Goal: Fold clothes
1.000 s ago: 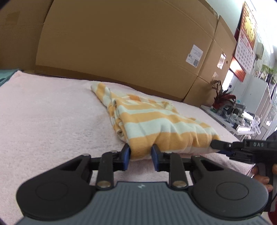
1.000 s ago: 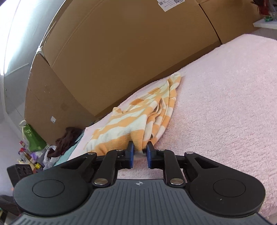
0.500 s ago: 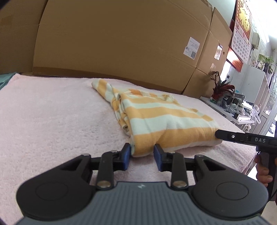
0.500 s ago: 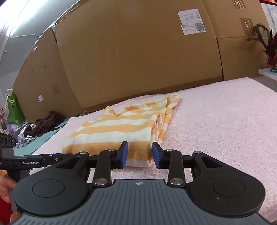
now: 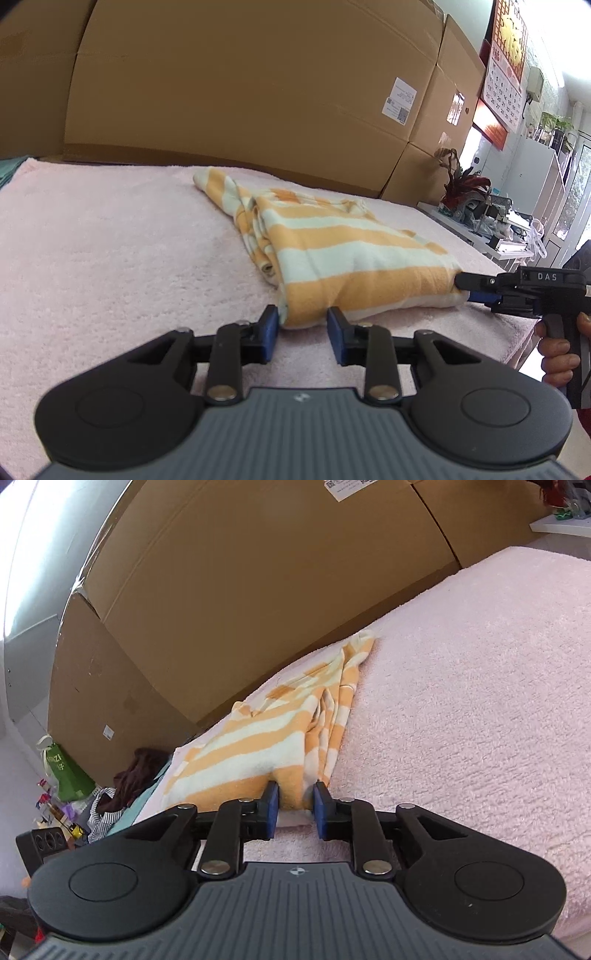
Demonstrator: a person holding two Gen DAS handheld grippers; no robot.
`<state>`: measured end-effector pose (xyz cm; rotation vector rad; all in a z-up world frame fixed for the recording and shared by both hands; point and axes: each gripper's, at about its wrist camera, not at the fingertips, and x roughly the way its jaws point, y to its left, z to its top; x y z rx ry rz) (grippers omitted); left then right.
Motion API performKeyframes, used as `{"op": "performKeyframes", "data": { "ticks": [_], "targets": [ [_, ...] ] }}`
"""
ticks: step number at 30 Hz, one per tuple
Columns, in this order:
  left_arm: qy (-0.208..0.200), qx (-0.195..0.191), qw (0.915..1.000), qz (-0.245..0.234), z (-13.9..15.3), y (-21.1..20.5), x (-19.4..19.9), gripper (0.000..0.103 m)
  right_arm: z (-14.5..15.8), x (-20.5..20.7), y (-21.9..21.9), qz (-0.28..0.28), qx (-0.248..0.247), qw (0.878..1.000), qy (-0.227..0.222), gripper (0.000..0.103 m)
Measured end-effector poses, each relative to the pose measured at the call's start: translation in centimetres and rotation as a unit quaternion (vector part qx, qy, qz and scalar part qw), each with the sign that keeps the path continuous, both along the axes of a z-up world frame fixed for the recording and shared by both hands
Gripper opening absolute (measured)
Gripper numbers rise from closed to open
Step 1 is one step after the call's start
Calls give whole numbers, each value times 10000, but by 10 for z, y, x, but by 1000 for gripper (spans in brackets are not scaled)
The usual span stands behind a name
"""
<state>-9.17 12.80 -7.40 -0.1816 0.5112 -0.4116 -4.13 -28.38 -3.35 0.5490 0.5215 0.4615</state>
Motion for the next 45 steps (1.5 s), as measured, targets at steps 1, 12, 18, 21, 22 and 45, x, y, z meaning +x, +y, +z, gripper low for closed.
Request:
{"op": "performKeyframes", "data": {
  "ticks": [1,12,18,21,22,45],
  "targets": [
    [2,74,10000,51,3,2,-2,30,5,-4,2,-154,-185,9996,-168,39],
    [-345,-387,9986,66,28,-27,28,45,22,18,48,-86,-1015,9921,-727,25],
    [-117,-403,9990,145,9,-30,28,46,15,35,42,-123,-1010,9941,-363,10],
    [-102,-388,9990,215,21,-28,30,46,20,34,49,-64,-1258,9912,-394,11],
    [-124,-392,9988,249,26,-28,31,47,24,35,48,-67,-1251,9914,-387,13],
    [68,-418,9978,515,12,-33,92,59,19,102,53,96,-980,9951,68,17]
  ]
}}
